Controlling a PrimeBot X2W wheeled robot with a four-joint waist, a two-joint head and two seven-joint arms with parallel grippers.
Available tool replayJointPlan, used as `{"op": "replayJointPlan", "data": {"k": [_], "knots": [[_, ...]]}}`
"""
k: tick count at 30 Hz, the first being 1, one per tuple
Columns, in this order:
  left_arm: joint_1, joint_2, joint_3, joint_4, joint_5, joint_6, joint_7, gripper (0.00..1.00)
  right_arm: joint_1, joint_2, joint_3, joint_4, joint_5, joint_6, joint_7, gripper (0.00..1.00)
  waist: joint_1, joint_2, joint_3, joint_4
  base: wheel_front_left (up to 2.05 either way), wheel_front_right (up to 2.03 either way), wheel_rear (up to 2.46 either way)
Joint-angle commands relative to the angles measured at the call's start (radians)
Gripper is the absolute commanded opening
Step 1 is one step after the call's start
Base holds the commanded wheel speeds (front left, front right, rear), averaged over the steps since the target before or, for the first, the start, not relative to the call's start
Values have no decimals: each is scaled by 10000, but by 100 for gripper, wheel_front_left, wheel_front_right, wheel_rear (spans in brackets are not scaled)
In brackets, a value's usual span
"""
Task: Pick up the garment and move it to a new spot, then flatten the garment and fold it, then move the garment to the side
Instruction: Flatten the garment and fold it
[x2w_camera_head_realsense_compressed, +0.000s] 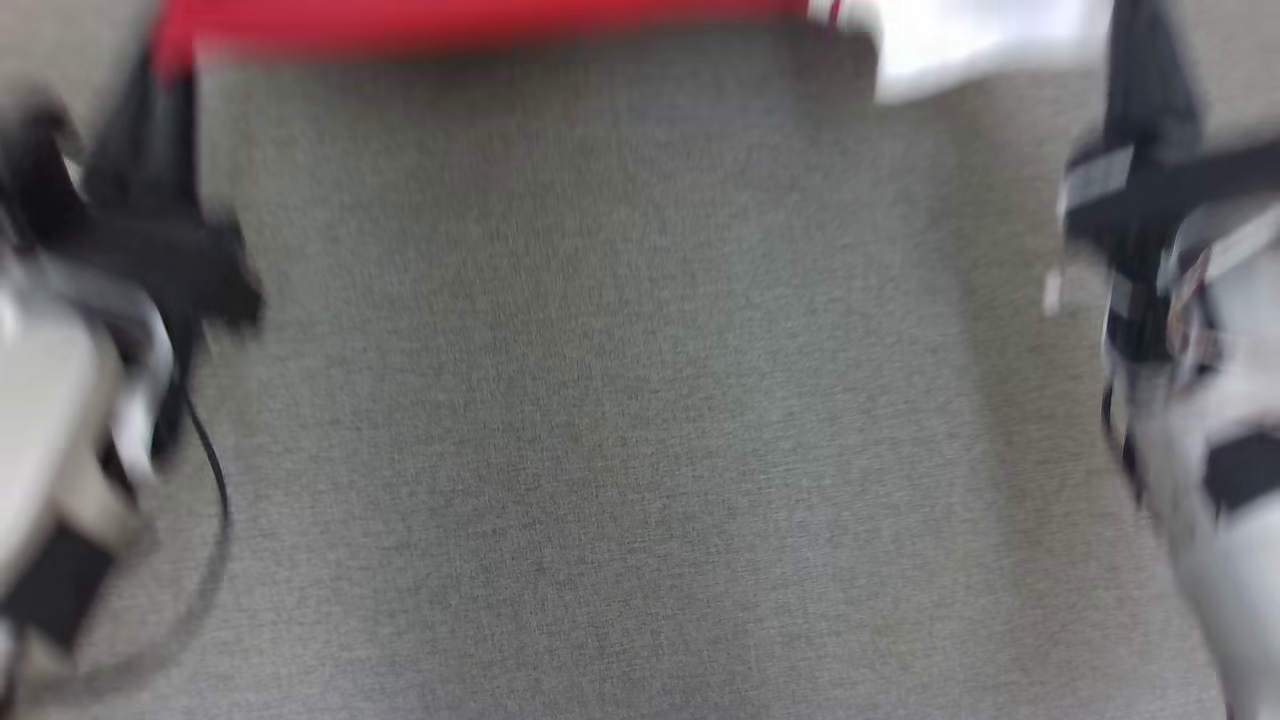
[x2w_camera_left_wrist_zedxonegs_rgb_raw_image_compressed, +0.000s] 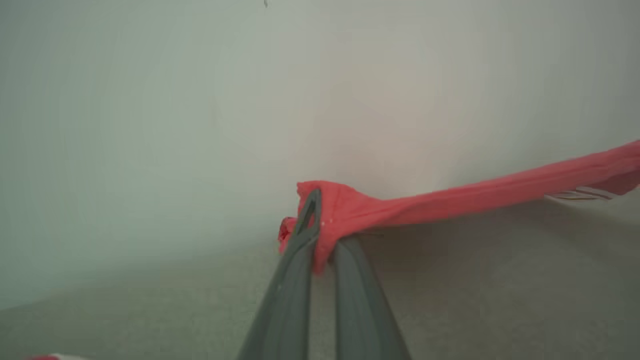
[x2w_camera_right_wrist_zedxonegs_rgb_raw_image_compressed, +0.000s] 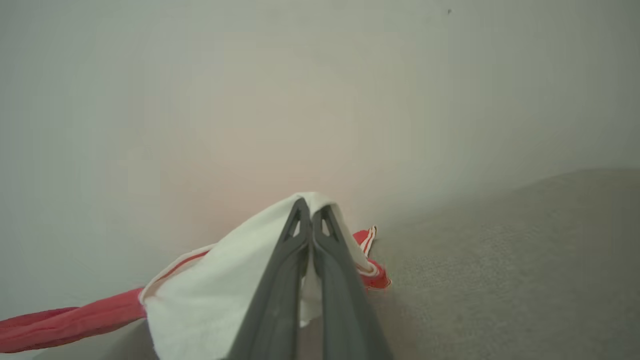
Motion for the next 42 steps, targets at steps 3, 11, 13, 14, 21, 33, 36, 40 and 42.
{"op": "replayJointPlan", "data": {"k": [3, 11, 13, 14, 21, 33, 36, 40, 42], "knots": [[2028, 182, 321, -1281, -44, 582, -32, 0, 1920, -221, -222, -1005, 201, 5, 162, 0, 3, 2, -984, -48, 0, 0, 0], [5670, 192, 561, -3197, 531, 1666, -32, 0, 5679, 74, -1278, -2994, -25, 5, 783, 0, 3, 2, -1679, 53, 0, 0, 0], [6279, 151, 509, -3376, 700, 1786, -33, 0, 6471, 202, -1585, -3346, -250, 5, 989, 0, 3, 2, -1824, 83, 0, 0, 0], [6582, 81, 492, -3463, 723, 1838, -34, 0, 6811, 300, -1749, -3530, -325, 5, 1066, 0, 3, 2, -1881, 98, 0, 0, 0], [8303, -272, 670, -3520, 849, 1990, -35, 0, 8924, 1046, -2507, -4478, -1077, 5, 1798, 0, 3, 2, -2312, 141, 0, 0, 0], [10151, -700, 1007, -3611, 1319, 1980, -35, 0, 11371, 1917, -3131, -5617, -1893, 5, 2964, 0, 3, 2, -2849, 318, 0, 0, 0], [10227, -814, 1017, -3558, 1394, 1935, -34, 0, 11581, 2093, -3284, -5749, -1908, 5, 3058, 0, 3, 2, -2884, 373, 0, 0, 0], [10017, -849, 938, -3463, 1508, 1833, -35, 0, 11470, 2225, -3427, -5851, -1822, 5, 3074, 0, 3, 2, -2921, 411, 0, 0, 0], [9804, -836, 878, -3416, 1591, 1769, -20, 0, 11270, 2285, -3446, -5926, -1759, 5, 3142, 0, 3, 2, -2918, 402, 0, 0, 0]]}}
